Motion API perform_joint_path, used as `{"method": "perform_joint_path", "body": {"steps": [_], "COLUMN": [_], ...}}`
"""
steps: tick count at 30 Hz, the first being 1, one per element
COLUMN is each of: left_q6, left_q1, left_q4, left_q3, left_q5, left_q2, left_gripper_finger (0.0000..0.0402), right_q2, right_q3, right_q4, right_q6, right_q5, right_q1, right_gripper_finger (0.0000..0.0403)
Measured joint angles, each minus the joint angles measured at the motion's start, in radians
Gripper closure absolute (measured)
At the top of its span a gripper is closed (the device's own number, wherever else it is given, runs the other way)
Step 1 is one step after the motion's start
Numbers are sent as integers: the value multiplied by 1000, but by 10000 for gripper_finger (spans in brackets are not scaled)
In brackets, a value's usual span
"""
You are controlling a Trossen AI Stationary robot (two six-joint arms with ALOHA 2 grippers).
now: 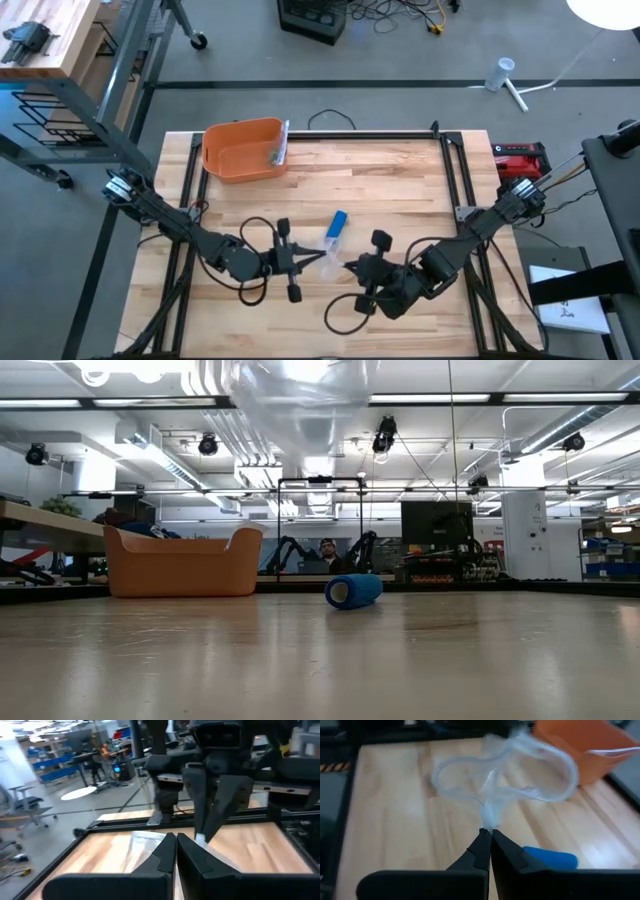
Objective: Roll bandage
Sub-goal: Open the transparent zip bag
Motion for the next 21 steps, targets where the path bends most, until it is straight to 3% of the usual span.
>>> {"method": "perform_joint_path", "body": {"steps": [8, 10, 13, 18, 21], "left_q6": [0, -4, -4, -4, -5], "left_q1": [-9, -10, -10, -10, -12], "left_q4": [-41, -59, -72, -110, -149], "left_q3": [0, -1, -8, -22, -19], "left_q5": [-237, -256, -239, -71, -57], "left_q2": [0, 0, 0, 0, -4], "left_gripper_finger": [402, 401, 401, 400, 386], "right_q2": [-17, -22, -23, -23, -24], "right_q3": [0, 0, 0, 0, 0], "right_q4": [-164, -192, -211, -236, -265], "right_q6": [149, 172, 183, 187, 215], "right_q5": [72, 81, 82, 81, 81], "right_q1": [0, 0, 0, 0, 0], "right_gripper_finger": [400, 400, 401, 400, 400]}}
